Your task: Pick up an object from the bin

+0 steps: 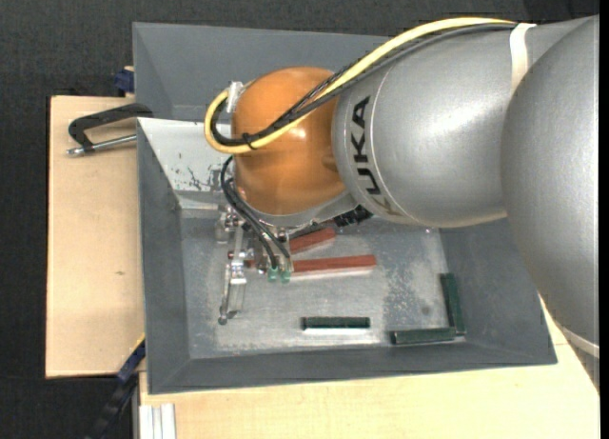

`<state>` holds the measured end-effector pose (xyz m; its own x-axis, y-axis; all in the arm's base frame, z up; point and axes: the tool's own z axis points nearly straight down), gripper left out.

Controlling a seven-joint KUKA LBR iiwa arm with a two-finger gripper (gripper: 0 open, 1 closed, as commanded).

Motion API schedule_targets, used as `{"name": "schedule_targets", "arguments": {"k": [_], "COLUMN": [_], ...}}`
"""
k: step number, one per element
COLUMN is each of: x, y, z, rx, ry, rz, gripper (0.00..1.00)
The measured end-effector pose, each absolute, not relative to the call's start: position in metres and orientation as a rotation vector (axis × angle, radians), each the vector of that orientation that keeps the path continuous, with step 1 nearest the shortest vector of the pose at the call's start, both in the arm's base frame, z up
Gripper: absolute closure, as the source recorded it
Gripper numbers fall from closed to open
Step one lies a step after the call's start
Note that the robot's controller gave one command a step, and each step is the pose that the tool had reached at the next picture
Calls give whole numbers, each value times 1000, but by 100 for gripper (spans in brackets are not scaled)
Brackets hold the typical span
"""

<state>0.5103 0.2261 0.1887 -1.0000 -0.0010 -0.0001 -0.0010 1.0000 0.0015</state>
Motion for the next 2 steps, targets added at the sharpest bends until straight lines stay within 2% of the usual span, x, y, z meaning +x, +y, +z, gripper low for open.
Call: {"name": "schedule_targets", "arguments": {"k": [1,2], "x": [514,526], "y": [209,177], "z": [225,211], "rx": [-164,-439], "ry": [3136,3097], "rz": [3,5], "gripper": [0,0]}}
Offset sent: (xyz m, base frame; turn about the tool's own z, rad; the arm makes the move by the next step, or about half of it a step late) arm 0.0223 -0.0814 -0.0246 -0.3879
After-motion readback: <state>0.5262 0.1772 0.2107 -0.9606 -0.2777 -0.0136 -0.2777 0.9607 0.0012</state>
